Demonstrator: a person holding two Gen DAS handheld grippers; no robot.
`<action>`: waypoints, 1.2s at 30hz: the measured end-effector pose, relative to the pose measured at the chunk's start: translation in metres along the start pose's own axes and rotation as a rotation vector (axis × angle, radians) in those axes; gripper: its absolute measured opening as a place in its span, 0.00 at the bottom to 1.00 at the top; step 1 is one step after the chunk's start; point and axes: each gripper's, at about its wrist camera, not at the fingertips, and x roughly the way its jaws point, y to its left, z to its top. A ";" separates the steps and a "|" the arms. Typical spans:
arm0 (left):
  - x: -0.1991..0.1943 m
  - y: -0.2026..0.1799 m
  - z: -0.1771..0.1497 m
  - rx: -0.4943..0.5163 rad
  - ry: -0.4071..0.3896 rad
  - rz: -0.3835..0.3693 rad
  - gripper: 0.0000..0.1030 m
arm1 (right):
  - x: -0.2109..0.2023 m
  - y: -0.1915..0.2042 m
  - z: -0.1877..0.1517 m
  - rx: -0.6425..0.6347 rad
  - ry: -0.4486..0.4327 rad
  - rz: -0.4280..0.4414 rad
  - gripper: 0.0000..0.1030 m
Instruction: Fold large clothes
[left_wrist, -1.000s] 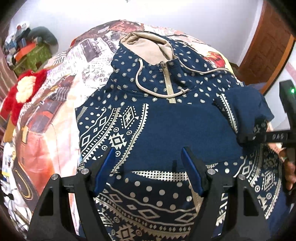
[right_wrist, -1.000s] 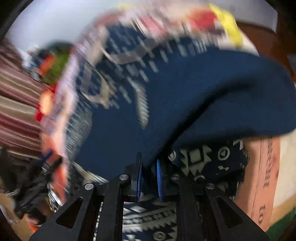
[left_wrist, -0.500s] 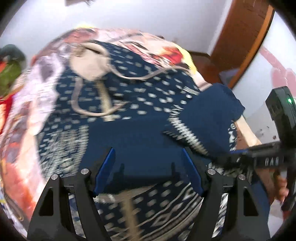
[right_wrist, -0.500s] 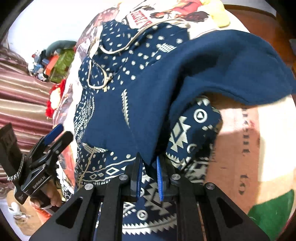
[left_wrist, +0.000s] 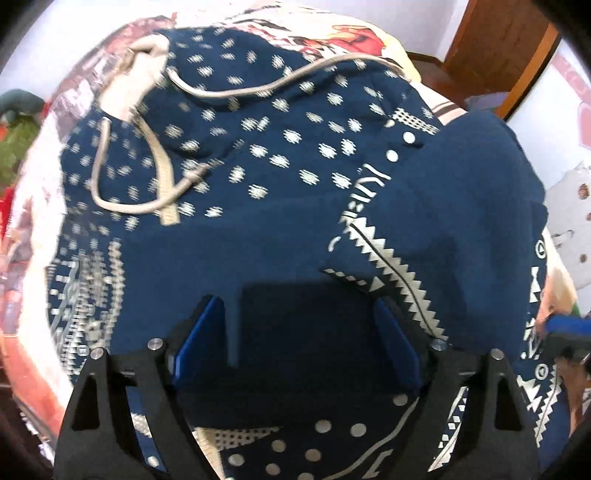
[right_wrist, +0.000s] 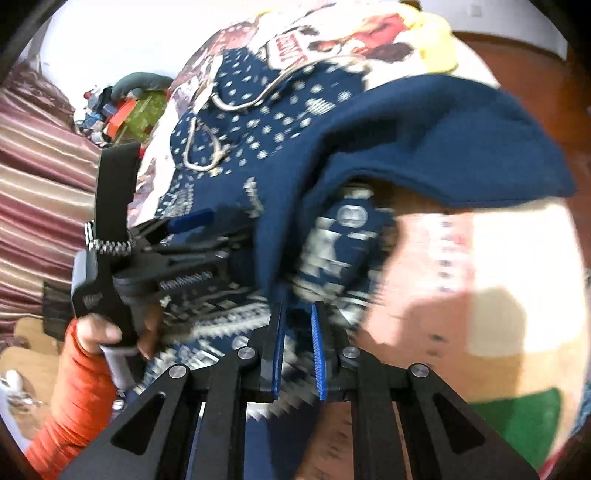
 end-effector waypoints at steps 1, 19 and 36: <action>-0.006 -0.003 0.002 0.013 -0.016 0.024 0.81 | -0.007 -0.004 -0.003 -0.003 -0.020 -0.021 0.10; -0.033 -0.210 0.047 0.538 -0.128 -0.050 0.82 | -0.119 -0.103 -0.059 0.295 -0.368 -0.177 0.10; -0.033 -0.227 0.074 0.447 -0.243 -0.079 0.04 | -0.095 -0.135 -0.084 0.417 -0.293 -0.212 0.10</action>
